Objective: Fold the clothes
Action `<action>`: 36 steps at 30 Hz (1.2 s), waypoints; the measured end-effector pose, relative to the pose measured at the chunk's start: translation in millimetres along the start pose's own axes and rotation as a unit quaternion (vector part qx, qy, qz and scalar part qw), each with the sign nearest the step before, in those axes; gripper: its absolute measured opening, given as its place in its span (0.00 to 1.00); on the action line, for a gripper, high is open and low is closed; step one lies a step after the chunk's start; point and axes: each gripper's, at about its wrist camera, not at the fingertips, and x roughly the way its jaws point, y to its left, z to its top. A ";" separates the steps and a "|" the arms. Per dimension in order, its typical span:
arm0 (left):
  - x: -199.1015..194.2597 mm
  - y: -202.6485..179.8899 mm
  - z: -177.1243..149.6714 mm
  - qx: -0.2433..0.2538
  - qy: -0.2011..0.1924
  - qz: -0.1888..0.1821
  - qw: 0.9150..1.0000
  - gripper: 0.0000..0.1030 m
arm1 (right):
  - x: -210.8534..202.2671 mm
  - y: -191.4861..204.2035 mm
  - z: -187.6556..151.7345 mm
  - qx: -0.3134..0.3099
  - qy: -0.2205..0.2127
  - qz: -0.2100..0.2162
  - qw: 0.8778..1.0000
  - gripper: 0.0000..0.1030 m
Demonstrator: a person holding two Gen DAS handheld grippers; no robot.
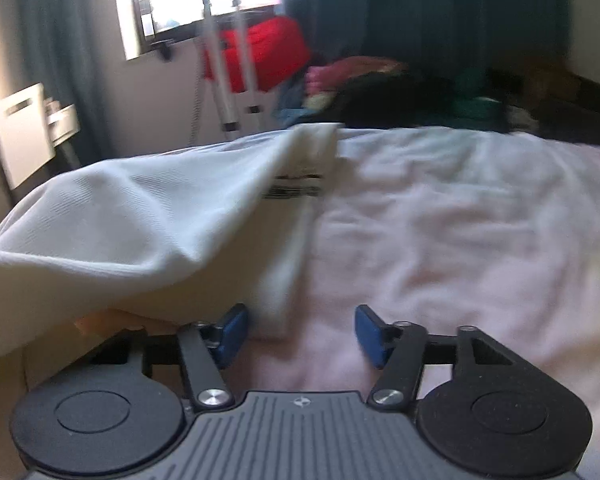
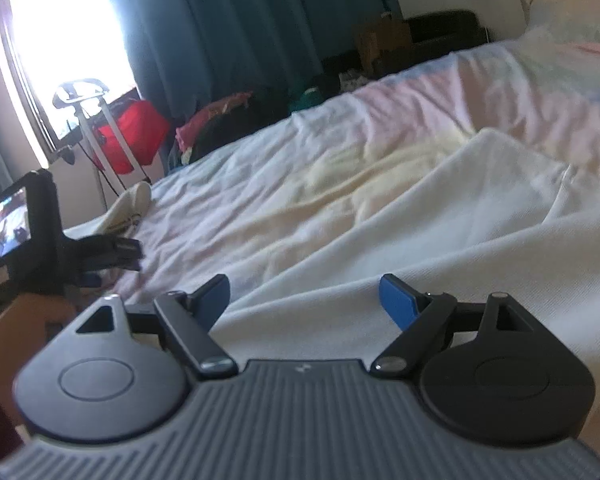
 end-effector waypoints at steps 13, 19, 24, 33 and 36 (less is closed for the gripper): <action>-43.2 -16.6 51.2 0.040 -0.053 -0.072 0.995 0.08 | -9.2 -12.2 7.2 0.021 -0.030 -0.024 0.999 0.81; -91.0 -93.5 91.5 0.056 -0.095 -0.161 0.981 0.07 | -15.1 -19.4 10.7 0.033 -0.041 -0.038 0.998 0.81; -102.0 -157.2 110.4 0.060 -0.109 -0.223 0.967 0.06 | -11.0 -31.4 13.5 0.063 -0.042 -0.061 0.995 0.81; -78.2 -172.7 86.0 0.052 -0.075 -0.294 0.951 0.19 | -7.8 -49.3 25.7 0.108 -0.060 -0.044 0.991 0.82; -92.7 -142.2 76.4 0.055 -0.077 -0.282 0.955 0.40 | -2.0 -48.4 30.7 0.092 -0.064 -0.023 0.993 0.82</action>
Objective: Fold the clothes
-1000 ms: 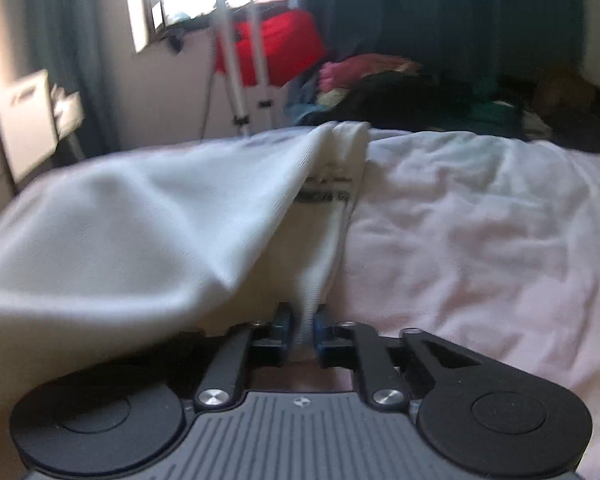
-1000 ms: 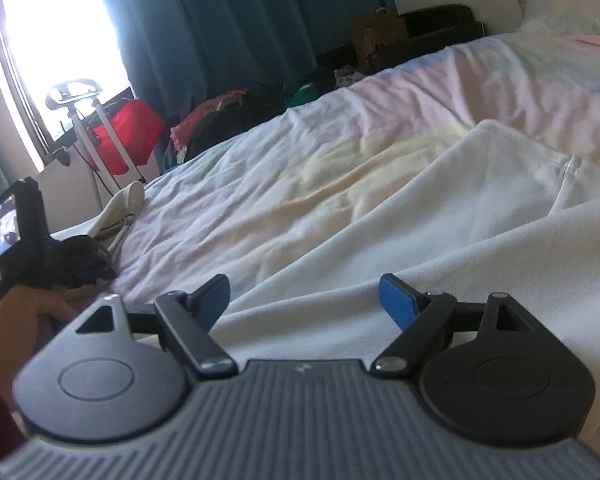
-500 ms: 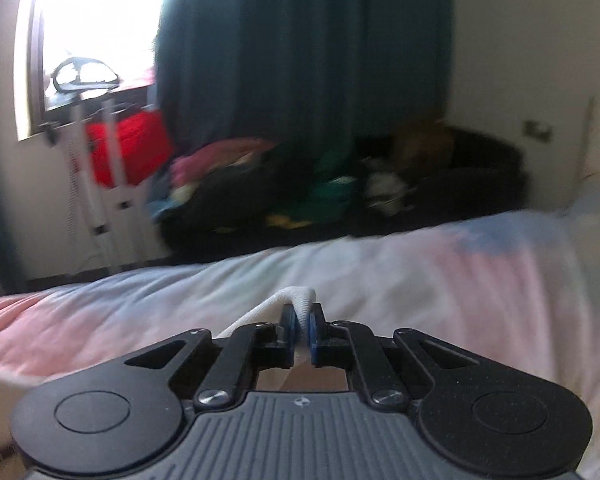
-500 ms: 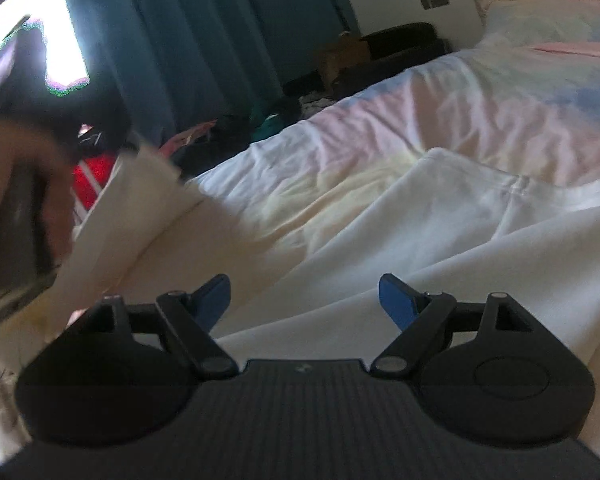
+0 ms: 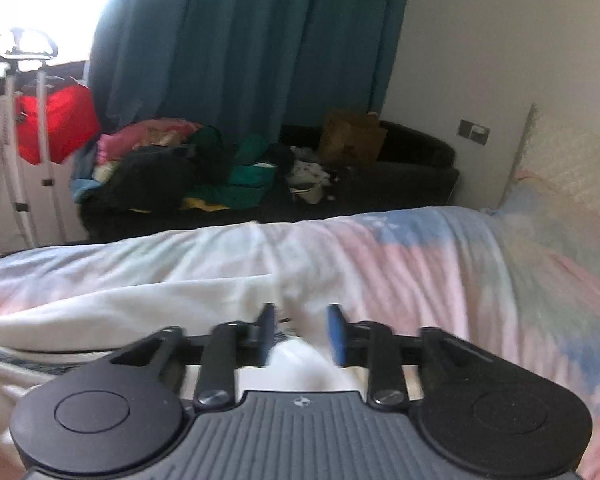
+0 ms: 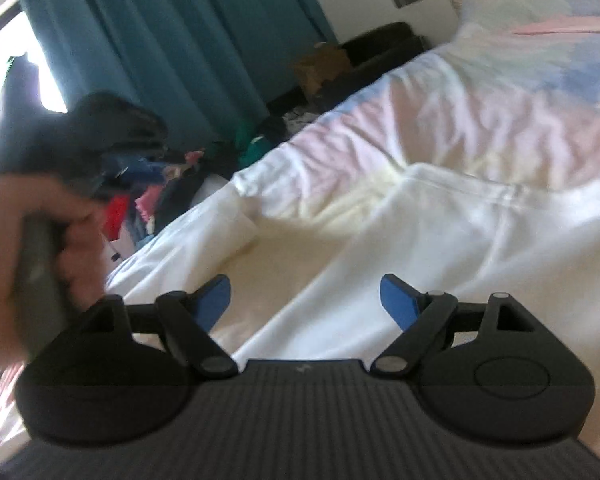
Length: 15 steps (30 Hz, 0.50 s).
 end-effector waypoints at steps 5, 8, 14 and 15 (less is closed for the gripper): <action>-86.9 42.0 -14.6 -0.019 -0.006 0.034 0.999 0.55 | 8.1 4.5 0.4 -0.004 0.016 0.038 0.999 0.81; -158.4 71.4 -35.9 -0.035 -0.019 0.068 0.997 0.61 | 3.2 7.3 0.9 0.040 0.054 0.085 0.994 0.82; -285.7 118.3 -87.6 -0.080 -0.038 0.147 0.985 0.69 | -27.9 22.7 -8.6 0.080 0.114 0.147 0.979 0.83; -302.4 125.2 -95.2 -0.096 -0.041 0.153 0.983 0.69 | -30.7 27.7 -11.8 0.072 0.126 0.155 0.977 0.83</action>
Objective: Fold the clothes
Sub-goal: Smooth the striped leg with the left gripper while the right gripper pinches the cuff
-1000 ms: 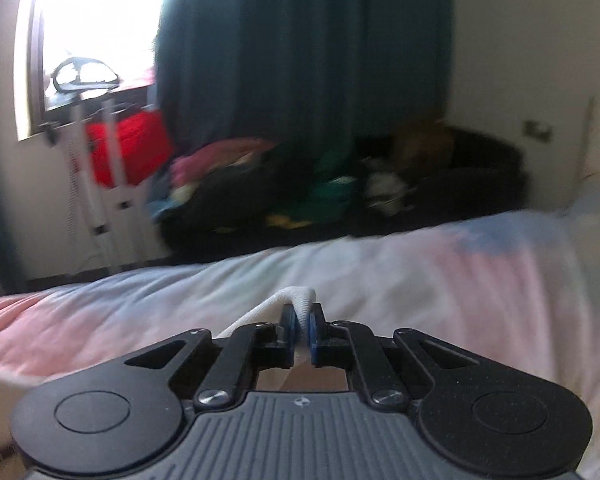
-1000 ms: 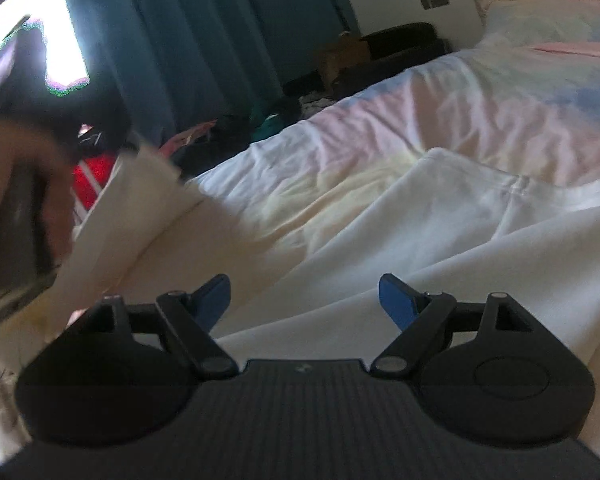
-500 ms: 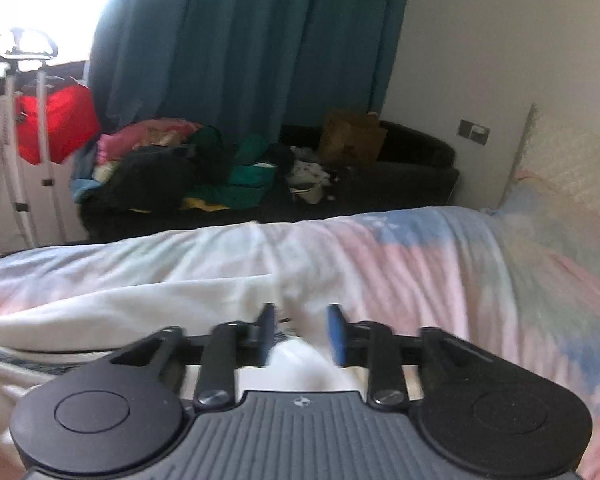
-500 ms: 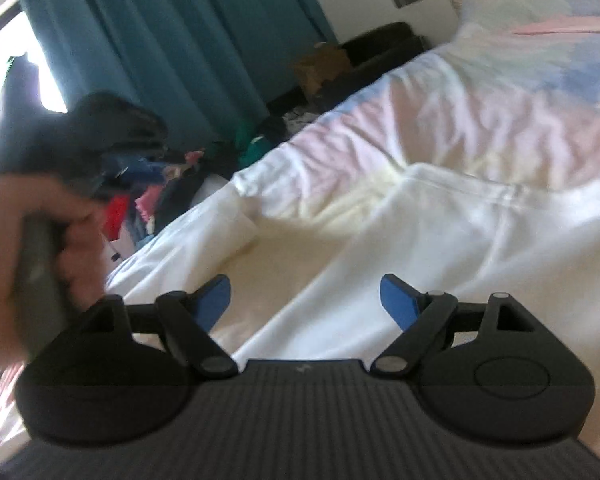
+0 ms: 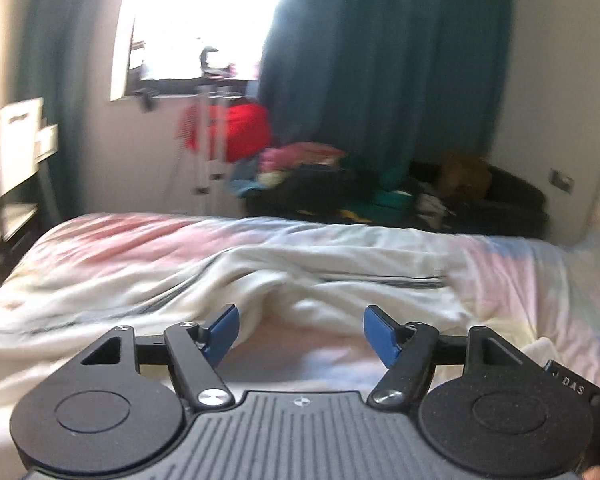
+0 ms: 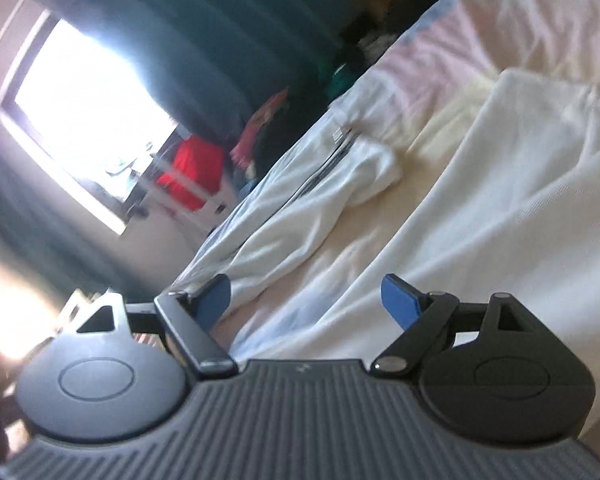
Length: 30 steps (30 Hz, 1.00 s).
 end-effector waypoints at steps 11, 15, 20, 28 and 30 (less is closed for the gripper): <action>-74.7 62.2 -33.6 -0.040 -0.019 0.002 0.999 0.73 | 49.3 33.8 15.0 0.042 0.043 -0.032 0.998 0.82; -64.5 80.8 -54.9 -0.058 -0.023 -0.020 0.998 0.75 | 97.8 25.4 20.9 0.060 0.031 -0.058 0.996 0.82; -40.0 113.7 -64.6 -0.110 -0.018 -0.011 0.994 0.75 | 159.9 -2.0 35.2 0.100 0.007 -0.103 0.990 0.74; 15.6 124.7 -68.6 -0.109 0.014 0.000 0.994 0.74 | 217.5 -22.4 87.7 0.107 -0.073 -0.175 0.976 0.21; 28.1 124.2 -69.7 -0.112 0.025 -0.005 0.993 0.73 | 225.1 -14.8 107.0 0.092 -0.068 -0.191 0.975 0.07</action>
